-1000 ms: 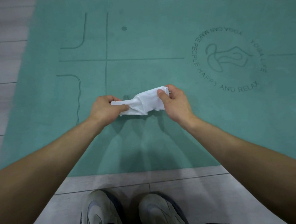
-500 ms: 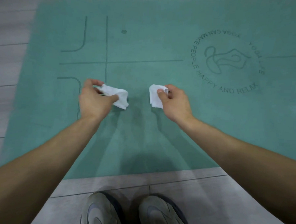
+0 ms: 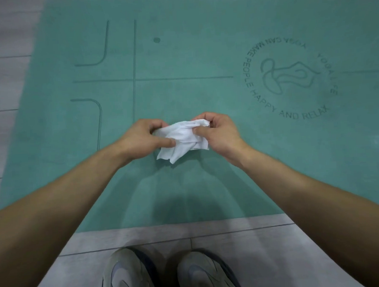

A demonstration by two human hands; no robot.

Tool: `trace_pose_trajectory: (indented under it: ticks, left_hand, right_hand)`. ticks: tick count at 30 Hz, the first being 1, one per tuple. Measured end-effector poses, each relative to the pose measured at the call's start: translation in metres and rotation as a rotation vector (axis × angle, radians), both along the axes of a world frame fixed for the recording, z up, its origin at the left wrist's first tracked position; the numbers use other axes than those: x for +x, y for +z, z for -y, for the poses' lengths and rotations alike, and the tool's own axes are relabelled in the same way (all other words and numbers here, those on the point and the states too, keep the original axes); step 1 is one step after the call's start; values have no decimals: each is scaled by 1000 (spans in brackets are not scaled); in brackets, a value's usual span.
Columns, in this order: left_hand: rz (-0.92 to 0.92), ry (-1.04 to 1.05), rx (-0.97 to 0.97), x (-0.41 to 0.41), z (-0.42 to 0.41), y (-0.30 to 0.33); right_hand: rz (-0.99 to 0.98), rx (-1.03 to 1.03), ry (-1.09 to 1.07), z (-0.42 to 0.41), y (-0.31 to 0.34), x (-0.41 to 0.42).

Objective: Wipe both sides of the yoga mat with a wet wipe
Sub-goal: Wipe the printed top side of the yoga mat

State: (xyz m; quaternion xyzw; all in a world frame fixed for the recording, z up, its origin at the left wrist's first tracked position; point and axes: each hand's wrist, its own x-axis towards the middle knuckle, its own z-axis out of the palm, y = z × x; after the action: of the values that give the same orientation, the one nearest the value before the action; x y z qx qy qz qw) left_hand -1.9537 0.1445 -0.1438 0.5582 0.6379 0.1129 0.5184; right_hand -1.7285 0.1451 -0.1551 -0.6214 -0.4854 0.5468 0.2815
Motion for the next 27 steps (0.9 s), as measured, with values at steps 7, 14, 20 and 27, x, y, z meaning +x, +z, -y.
trace_pose_trajectory:
  ticks: [7,14,20,27]
  left_hand:
    - [-268,81,330,22,8,5]
    - [192,-10,-40,29,12,0]
    - [-386,-205,369,8,1,-16]
    - [-579,-413,380,5,-14,-13]
  right_hand:
    - [243,-45,-56,7,-14,-18]
    - [268,55,-162,-3,-19,9]
    - [773,469,366,-14,-55,77]
    - [941,465,601,8,-76,74]
